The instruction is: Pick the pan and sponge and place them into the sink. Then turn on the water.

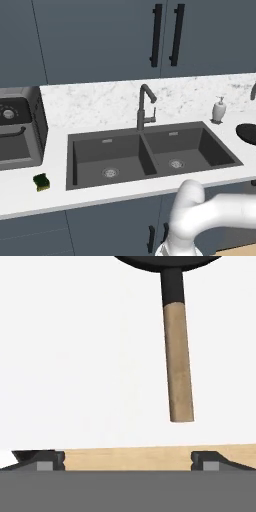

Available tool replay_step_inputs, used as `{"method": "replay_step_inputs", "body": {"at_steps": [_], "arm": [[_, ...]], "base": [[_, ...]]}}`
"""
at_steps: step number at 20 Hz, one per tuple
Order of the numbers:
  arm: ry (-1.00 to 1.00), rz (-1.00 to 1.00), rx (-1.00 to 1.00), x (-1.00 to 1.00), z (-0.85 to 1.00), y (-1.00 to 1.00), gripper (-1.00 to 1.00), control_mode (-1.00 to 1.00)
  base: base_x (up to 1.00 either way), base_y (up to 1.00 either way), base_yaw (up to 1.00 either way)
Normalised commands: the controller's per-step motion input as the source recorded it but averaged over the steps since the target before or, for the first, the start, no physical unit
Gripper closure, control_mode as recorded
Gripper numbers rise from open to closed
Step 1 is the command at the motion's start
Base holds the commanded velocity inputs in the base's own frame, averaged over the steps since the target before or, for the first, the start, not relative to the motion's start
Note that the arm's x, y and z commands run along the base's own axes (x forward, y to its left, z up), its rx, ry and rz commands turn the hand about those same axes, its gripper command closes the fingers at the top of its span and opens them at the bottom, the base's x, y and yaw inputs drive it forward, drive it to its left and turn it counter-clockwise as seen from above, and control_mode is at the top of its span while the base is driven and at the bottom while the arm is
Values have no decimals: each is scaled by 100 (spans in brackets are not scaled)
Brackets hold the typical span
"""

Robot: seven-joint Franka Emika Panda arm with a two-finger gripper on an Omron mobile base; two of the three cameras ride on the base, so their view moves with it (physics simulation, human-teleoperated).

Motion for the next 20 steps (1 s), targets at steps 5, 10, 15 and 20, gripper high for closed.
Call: {"method": "replay_step_inputs", "body": {"at_steps": [5,10,15,20], "arm": [[0,11,0,10,-15,-23,-100,-100],[0,10,0,7,-31,-16,-100,-100],[0,7,0,1,-27,-3,-100,-100],[-6,3,3,1,-9,0,-100,-100]], "base": [[0,0,0],[0,0,0],[0,0,0],[0,0,0]]}}
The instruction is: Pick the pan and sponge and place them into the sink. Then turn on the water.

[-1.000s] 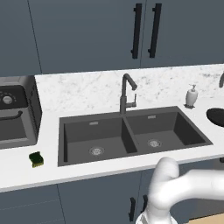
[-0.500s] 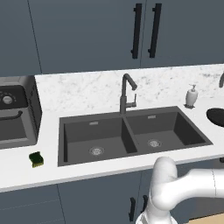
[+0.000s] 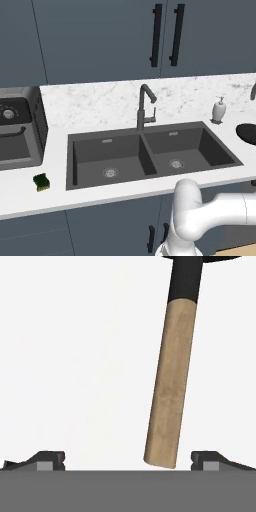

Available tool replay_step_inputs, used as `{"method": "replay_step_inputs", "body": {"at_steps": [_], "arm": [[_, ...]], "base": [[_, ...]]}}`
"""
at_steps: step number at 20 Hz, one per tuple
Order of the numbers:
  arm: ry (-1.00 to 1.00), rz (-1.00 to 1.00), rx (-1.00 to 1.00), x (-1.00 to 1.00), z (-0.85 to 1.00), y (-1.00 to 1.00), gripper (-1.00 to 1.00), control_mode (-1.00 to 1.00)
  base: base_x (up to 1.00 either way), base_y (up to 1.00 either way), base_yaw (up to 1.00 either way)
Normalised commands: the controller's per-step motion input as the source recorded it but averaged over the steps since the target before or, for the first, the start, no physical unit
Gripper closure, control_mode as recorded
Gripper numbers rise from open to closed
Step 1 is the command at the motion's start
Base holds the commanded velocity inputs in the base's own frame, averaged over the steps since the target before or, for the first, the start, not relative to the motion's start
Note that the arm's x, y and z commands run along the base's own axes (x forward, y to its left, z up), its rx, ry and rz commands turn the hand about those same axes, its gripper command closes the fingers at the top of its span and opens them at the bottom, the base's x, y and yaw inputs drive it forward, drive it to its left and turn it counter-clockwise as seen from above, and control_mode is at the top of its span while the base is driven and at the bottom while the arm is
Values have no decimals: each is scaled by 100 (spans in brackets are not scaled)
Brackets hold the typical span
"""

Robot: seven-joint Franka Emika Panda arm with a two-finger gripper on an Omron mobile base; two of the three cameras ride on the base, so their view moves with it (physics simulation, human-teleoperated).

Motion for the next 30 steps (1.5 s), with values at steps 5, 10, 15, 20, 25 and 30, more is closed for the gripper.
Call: {"method": "replay_step_inputs", "body": {"at_steps": [5,10,15,20,25,30], "arm": [[-9,0,7,7,-5,0,-100,-100],[-10,0,7,11,-3,0,-100,-100],[-14,1,7,8,-13,0,-100,-100],[-11,2,5,17,-12,-1,-100,-100],[-1,2,3,30,0,-17,-100,-100],[0,1,4,28,-7,-23,-100,-100]], "base": [[0,0,0],[0,0,0],[0,0,0],[0,0,0],[0,0,0],[0,0,0]]}}
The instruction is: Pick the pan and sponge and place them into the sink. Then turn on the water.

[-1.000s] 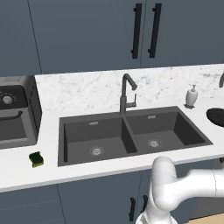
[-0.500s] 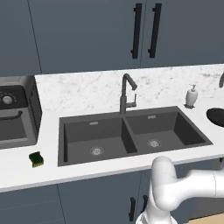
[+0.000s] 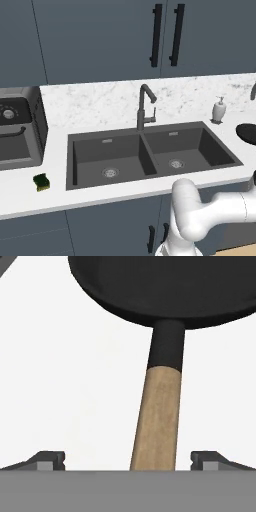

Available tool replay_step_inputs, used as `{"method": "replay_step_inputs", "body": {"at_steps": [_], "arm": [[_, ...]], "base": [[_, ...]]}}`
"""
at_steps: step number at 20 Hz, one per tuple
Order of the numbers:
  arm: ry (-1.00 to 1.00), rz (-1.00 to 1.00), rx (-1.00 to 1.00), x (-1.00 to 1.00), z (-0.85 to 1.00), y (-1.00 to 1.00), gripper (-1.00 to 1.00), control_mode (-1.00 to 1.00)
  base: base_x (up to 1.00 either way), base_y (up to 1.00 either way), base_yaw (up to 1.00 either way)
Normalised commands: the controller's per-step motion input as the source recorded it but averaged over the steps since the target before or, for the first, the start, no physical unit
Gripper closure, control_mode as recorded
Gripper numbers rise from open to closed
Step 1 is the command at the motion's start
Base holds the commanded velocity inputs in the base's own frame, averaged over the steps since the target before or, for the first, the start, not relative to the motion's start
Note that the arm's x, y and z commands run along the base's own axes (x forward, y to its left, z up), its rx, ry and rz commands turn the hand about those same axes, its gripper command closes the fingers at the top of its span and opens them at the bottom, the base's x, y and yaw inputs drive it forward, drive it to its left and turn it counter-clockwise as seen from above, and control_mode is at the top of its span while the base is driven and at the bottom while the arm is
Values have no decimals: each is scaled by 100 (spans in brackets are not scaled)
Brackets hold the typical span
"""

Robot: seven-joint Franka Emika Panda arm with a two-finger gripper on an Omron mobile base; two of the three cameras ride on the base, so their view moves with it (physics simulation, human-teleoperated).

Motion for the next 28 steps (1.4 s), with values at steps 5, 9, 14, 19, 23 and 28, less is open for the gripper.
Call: {"method": "replay_step_inputs", "body": {"at_steps": [5,9,14,19,23,28], "arm": [[0,1,4,22,-33,-20,-100,-100],[0,1,1,15,-49,-1,100,-100],[-1,0,0,5,-60,39,100,-100],[-8,0,0,0,-55,86,100,-100],[-11,0,0,0,-50,100,100,-100],[-9,0,0,1,-58,100,100,-100]], "base": [[0,0,0],[0,0,0],[0,0,0],[0,0,0],[0,0,0],[0,0,0]]}}
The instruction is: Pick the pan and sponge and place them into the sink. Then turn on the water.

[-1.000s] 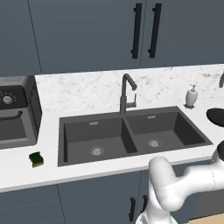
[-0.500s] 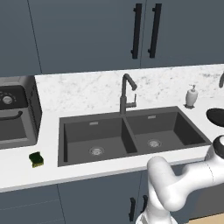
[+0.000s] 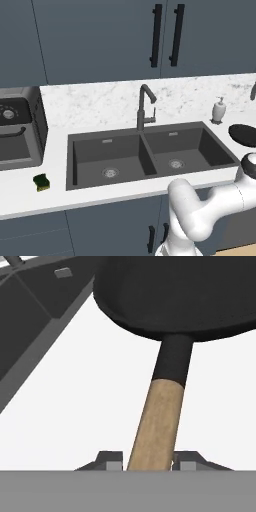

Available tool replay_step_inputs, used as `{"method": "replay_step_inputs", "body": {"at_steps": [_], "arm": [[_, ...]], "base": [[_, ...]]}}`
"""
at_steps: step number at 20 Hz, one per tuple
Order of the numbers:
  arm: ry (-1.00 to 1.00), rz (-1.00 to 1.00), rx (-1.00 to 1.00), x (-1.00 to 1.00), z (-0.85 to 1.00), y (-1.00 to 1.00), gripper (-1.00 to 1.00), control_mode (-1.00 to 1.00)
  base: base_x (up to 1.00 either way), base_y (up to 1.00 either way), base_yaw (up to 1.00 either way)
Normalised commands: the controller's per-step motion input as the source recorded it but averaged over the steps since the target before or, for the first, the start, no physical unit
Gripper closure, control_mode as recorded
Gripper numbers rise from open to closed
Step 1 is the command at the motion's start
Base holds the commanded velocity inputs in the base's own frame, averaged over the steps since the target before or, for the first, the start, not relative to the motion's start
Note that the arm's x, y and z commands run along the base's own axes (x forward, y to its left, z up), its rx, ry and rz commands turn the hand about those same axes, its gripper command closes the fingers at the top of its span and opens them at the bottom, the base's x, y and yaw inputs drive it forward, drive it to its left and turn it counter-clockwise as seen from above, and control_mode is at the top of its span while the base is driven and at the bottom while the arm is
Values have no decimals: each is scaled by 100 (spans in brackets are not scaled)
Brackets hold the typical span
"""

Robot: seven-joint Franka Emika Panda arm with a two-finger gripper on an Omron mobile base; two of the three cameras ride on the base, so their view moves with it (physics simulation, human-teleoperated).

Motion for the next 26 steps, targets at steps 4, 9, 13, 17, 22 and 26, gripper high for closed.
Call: {"method": "replay_step_inputs", "body": {"at_steps": [4,9,13,17,22,26], "arm": [[-12,-10,0,21,-41,100,100,-100],[-12,-12,0,33,-39,100,100,-100],[-4,-3,-2,46,-6,100,100,-100],[0,0,-8,57,-18,100,100,-100],[0,0,-8,55,-32,100,100,-100],[0,0,-6,53,-29,100,100,-100]], "base": [[0,0,0],[0,0,0],[0,0,0],[0,0,0],[0,0,0],[0,0,0]]}}
